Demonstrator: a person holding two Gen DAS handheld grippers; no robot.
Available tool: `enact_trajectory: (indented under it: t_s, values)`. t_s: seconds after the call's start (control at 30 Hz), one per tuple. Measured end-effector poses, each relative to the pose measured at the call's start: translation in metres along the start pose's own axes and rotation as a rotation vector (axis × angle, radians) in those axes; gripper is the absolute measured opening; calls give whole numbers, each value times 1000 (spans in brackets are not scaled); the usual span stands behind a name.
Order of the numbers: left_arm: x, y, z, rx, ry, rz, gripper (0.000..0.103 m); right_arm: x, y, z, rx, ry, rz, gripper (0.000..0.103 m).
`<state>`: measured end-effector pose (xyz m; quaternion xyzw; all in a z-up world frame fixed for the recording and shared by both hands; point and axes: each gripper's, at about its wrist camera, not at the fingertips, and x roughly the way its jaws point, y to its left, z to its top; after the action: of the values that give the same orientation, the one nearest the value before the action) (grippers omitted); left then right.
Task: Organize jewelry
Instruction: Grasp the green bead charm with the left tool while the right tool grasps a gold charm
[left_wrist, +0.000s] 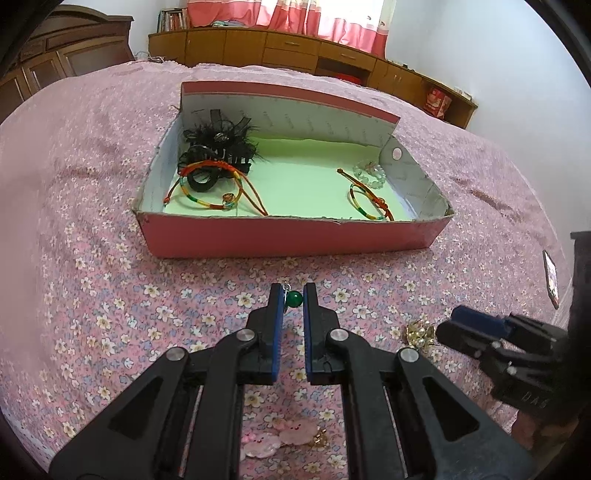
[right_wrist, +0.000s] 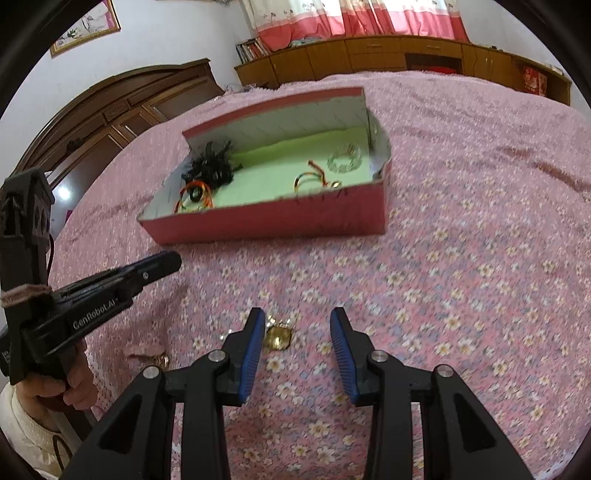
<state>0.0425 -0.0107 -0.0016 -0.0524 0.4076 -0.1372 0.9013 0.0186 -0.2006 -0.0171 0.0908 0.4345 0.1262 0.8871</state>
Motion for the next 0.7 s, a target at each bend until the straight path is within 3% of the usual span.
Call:
enact_trajectory:
  t_s: [0.27, 0.4, 0.7]
  values:
    - [-3, 9, -4, -27, -2, -3, 2, 12, 7, -6, -18, 40, 13, 37]
    - [-2, 9, -4, -27, 0, -3, 2, 15, 8, -7, -27, 45, 20, 20]
    - [-8, 6, -2, -19, -17, 0, 2, -11, 11, -2, -45, -50, 54, 18]
